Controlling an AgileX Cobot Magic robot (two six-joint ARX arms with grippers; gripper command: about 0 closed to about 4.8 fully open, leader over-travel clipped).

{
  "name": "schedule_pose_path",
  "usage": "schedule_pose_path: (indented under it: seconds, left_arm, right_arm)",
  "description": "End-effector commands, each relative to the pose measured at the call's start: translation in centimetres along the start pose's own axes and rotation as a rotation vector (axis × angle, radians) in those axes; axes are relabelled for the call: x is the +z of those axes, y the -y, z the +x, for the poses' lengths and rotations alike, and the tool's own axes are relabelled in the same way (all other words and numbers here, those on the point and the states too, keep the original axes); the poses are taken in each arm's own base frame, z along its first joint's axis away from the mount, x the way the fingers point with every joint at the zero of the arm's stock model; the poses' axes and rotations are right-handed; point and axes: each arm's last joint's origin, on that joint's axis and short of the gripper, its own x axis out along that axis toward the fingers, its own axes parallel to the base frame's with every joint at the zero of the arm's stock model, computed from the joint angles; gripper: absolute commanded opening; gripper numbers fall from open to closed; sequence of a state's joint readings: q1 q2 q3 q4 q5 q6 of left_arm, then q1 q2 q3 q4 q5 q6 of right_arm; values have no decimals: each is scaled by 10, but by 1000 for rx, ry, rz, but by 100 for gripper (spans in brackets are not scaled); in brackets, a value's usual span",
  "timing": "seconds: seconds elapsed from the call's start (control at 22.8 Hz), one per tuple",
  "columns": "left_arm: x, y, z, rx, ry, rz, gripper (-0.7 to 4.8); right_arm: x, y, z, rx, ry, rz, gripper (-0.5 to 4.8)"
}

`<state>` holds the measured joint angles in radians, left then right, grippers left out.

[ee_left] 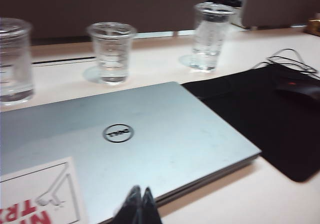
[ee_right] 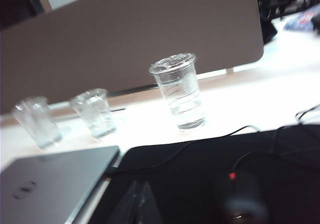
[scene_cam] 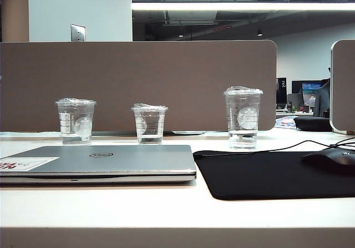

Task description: Pick up the coffee cup on the right and place it on the right side of the laptop.

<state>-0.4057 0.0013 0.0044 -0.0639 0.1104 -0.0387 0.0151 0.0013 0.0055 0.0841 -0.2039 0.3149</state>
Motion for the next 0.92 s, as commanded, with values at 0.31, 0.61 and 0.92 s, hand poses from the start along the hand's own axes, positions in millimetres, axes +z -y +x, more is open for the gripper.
schedule_pose_path:
  seconds: [0.31,0.61,0.92]
  left_arm:
    - [2,10,0,-101,10,9,-5]
    - [2,10,0,-101,10,9,-5]
    - [1,16,0,-169,7,12,-5]
  right_arm:
    - [15,-7,-2,44,50,289,-9]
    - [51,-16,13,36,-7,110,100]
    - [62,-3,112,29,-252,-216,479]
